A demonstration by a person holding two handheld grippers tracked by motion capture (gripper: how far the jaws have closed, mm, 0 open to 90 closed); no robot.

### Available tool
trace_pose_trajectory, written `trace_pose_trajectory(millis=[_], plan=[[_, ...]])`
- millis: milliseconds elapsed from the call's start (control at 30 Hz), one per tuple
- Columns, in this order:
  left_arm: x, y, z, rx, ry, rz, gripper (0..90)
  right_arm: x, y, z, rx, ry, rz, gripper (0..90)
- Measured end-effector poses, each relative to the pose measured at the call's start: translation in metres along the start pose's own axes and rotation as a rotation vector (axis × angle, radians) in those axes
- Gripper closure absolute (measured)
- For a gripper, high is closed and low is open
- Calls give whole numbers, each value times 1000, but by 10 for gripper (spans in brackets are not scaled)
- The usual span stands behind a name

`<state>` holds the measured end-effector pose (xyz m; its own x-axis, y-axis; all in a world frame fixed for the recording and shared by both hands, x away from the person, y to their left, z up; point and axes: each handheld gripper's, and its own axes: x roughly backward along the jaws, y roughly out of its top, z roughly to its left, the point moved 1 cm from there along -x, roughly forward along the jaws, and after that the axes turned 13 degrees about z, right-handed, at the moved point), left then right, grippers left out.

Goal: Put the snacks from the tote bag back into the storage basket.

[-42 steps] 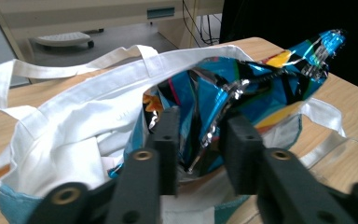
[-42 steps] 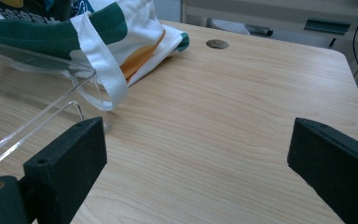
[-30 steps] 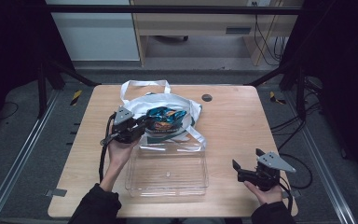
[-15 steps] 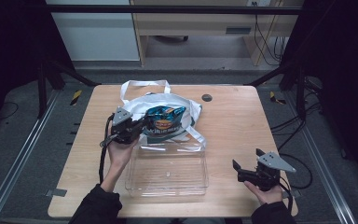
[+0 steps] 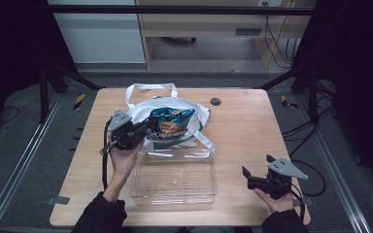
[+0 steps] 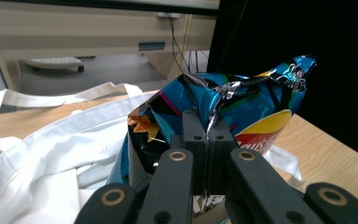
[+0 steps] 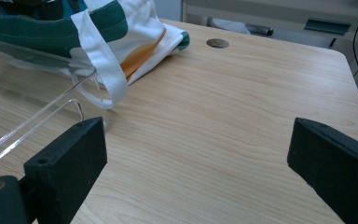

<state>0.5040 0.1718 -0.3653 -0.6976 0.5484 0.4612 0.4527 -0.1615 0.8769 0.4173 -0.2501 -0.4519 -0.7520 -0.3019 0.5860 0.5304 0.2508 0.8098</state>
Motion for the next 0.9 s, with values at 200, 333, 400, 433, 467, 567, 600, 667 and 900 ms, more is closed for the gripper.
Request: trace_pose_trajectory(millis=[200,333,400,433,467,567,600,667,900], plan=[[12,7,-7,9,-16,-41,890,0,0,0,-3,3,1,50],[19,11,-9,11,-27,-62,890,1,0,0,0,3,0,50],[26,14,-11,13,-32,-80,890,1,0,0,-3,3,1,50],[27,15,-12,13,-34,-85,890,1,0,1,-5,5,0,50],[27,15,-12,13,-34,-85,890,1,0,1,-5,5,0,50],[32,17,-15,12,-41,-97,890,1,0,0,-1,4,0,50],[34,17,-16,12,-45,-100,890,1,0,1,-3,4,-1,50],[37,19,-17,10,-50,-110,890,1,0,0,-2,3,-2,50],[47,23,-23,6,-65,-139,891,1,0,0,-3,3,-1,50]])
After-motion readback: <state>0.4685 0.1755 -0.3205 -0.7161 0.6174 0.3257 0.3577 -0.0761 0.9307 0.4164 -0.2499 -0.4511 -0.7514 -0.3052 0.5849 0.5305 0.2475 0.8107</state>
